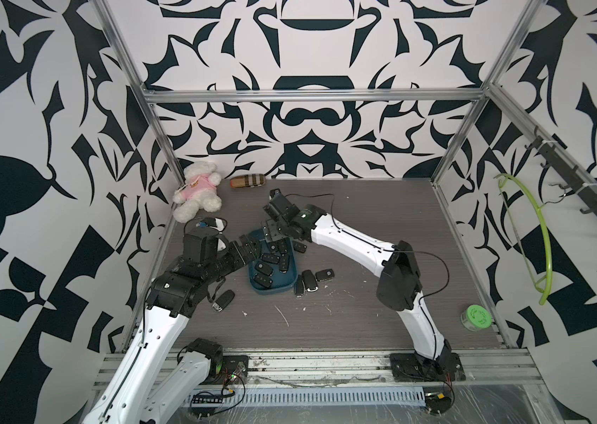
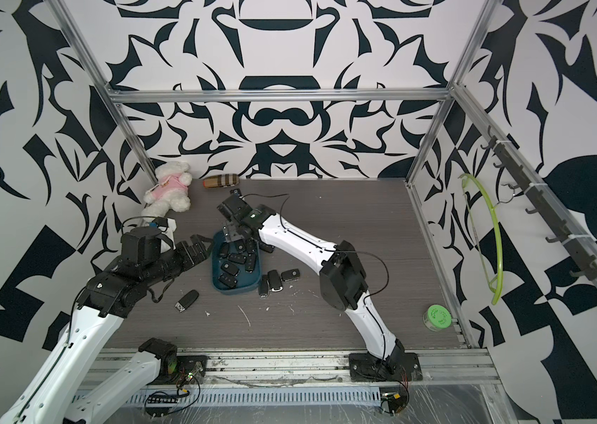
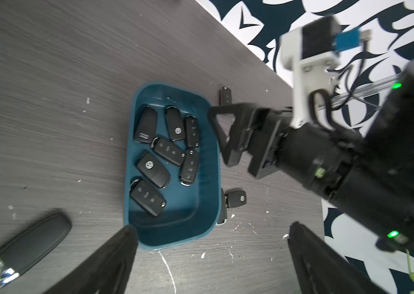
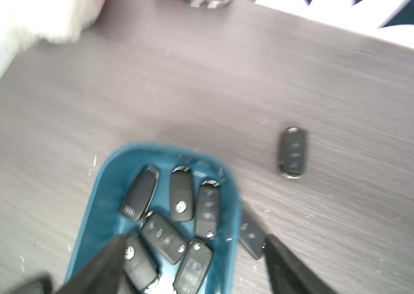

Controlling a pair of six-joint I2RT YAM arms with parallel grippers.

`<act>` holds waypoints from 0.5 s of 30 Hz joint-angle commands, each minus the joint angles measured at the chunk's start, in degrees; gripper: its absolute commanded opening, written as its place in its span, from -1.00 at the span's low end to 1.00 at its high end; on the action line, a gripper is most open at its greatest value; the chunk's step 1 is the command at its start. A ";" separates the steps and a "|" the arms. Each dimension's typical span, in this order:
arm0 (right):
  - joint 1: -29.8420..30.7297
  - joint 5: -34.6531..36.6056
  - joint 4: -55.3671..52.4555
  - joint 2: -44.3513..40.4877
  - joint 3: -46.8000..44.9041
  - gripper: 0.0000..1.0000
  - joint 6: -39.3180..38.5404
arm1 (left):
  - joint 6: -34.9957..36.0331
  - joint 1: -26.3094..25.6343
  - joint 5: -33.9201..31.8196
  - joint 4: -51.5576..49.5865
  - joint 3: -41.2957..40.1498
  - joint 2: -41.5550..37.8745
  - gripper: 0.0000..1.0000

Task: Place the car key into the storage box
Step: Place the car key in the storage box, then pick up the car key from the center of the board.

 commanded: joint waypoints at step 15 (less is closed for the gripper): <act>-9.75 0.27 0.97 7.58 0.09 0.59 3.34 | -0.40 0.15 6.68 9.18 3.90 12.36 0.98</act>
